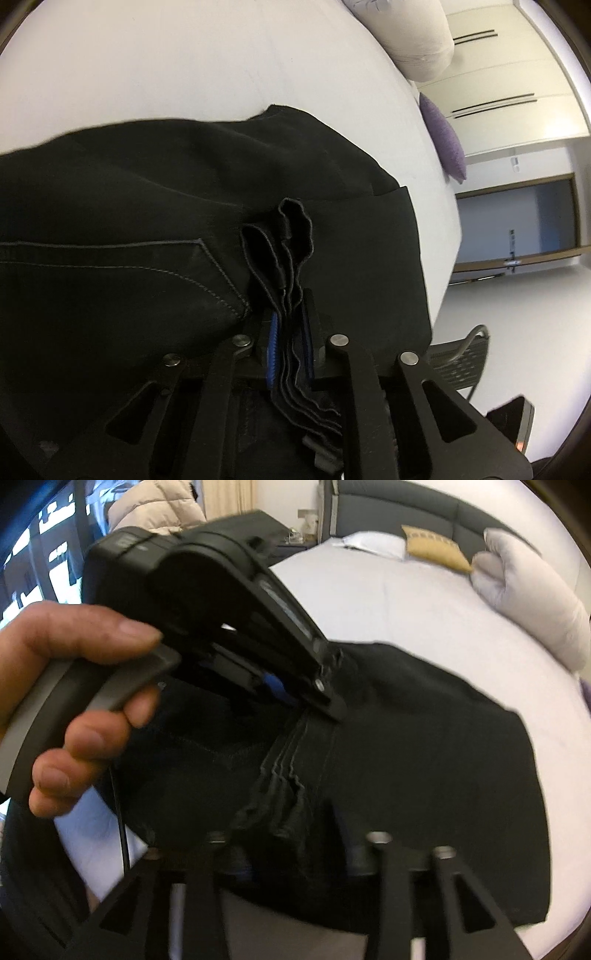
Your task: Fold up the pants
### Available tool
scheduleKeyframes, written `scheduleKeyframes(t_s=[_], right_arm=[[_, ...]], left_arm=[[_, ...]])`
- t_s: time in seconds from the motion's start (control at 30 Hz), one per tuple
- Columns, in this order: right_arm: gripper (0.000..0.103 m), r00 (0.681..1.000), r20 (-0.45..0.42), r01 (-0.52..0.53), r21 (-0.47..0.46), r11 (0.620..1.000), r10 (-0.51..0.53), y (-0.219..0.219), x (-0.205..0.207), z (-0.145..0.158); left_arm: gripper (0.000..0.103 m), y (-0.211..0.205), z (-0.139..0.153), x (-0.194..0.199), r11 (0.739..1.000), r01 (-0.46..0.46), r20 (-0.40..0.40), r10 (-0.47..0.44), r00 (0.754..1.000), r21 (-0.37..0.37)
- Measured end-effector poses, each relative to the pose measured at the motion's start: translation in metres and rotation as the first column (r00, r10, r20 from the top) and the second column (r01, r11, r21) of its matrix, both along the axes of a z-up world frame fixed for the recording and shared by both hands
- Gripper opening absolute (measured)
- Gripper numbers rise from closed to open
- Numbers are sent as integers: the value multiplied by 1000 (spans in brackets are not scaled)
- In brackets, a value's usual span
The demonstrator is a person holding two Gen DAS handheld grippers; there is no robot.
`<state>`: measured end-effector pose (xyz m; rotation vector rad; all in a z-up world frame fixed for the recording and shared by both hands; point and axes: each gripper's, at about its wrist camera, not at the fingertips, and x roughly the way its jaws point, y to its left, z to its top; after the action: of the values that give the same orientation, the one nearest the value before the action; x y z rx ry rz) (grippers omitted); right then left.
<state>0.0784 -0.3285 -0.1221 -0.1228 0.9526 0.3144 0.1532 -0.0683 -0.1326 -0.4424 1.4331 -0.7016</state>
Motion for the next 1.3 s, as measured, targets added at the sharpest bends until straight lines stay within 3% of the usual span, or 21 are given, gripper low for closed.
scheduleKeyframes(t_s=[0.03,0.1,0.17,0.23,0.33,0.43,0.53,0.6,0.73,0.87,1.0,1.3], right_arm=[[72,1000,-12,4,28,1000,-4,-4,-2,1],[73,999,-35,17,103,995,-13,-17,-8,6],[73,996,-83,29,190,981,-13,-34,-14,12],[55,992,-127,48,296,954,-11,-57,-18,20],[46,984,-160,147,436,888,-84,-113,-14,35],[41,968,-181,242,518,821,-171,-174,4,43],[41,963,-194,269,619,738,-188,-222,28,45],[41,955,-217,296,639,710,-202,-239,45,42],[40,946,-301,305,700,645,-121,-250,90,16],[40,925,-376,322,697,641,-56,-243,131,-18],[31,888,-455,384,658,648,-64,-253,151,-48],[31,888,-459,341,682,647,16,-259,85,-49]], left_arm=[[12,3,4,-1,1000,0,11,0,1000,24],[12,4,12,-5,997,3,38,-6,999,72],[12,8,24,-11,981,-8,95,-11,995,196],[12,12,38,-19,957,-41,160,-6,987,288],[12,4,57,-29,963,-47,231,-16,973,265],[12,-23,64,-40,976,7,273,-68,960,219],[12,-57,46,-53,975,89,253,-140,957,201],[12,-64,28,-59,972,113,208,-156,966,208],[12,-64,14,-79,985,92,210,-122,970,146],[11,-46,8,-85,991,85,194,-104,976,105],[11,-54,8,-88,985,95,217,-126,968,147],[11,-63,-2,-90,992,78,199,-96,975,96]])
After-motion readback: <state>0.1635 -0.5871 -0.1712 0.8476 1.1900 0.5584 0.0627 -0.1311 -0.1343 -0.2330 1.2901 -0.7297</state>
